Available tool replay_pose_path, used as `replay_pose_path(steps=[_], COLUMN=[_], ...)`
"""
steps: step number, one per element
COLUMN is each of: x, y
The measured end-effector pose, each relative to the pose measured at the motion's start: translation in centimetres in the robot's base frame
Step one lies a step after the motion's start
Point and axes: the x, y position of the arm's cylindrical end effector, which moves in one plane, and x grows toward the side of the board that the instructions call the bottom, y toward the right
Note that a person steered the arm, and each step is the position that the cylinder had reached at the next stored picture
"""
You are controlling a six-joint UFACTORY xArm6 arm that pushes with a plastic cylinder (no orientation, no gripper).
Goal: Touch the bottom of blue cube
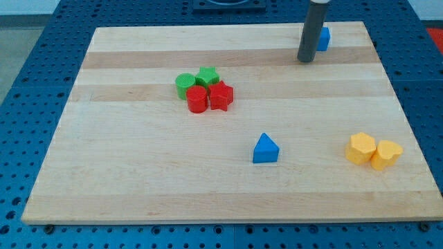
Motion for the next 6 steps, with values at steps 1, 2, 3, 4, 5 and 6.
replay_pose_path(steps=[1, 2, 3, 4, 5, 6], x=[-2.3, -3.2, -1.1, 1.9, 1.7, -0.8], y=[0.0, 0.1, 0.1, 0.8, 2.8, 4.3])
